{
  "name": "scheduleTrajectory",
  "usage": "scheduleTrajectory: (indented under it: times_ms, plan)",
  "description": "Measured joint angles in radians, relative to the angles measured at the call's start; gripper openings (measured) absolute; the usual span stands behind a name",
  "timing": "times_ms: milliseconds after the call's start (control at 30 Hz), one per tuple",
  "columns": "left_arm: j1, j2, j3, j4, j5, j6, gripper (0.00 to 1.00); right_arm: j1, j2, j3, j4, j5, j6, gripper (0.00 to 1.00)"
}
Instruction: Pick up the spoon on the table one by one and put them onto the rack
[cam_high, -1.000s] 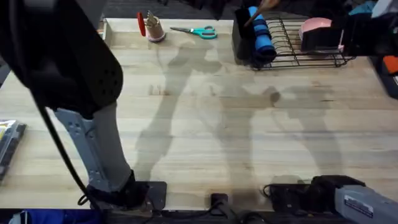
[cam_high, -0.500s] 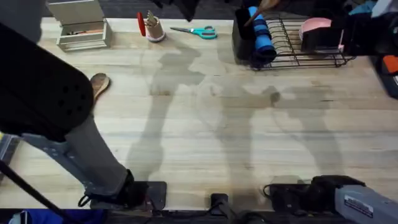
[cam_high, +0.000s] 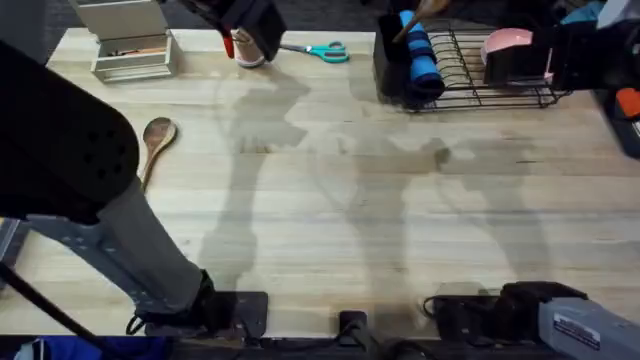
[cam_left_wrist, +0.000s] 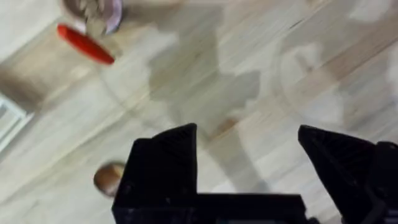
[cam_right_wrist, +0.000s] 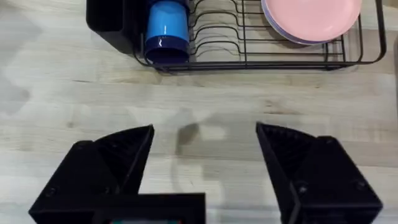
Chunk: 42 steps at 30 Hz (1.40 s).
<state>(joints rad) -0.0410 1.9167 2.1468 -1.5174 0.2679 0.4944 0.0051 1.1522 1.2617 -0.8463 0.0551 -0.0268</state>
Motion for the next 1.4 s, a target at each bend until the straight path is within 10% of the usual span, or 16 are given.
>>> scheduleTrajectory:
  times_ms: [533, 933, 1400]
  plan:
    - [0.281, -0.012, -0.013, -0.105, -0.04, 0.004, 0.997, 0.0, 0.0, 0.0, 0.001, 0.0, -0.051, 0.996]
    - [0.371, -0.342, -0.357, 0.013, -0.095, 0.001, 0.995, 0.0, 0.0, 0.0, 0.001, 0.001, -0.095, 0.996]
    - [0.576, -0.524, -0.642, 0.111, -0.295, -0.163, 0.993, 0.0, 0.0, 0.0, 0.001, 0.0, -0.11, 0.996]
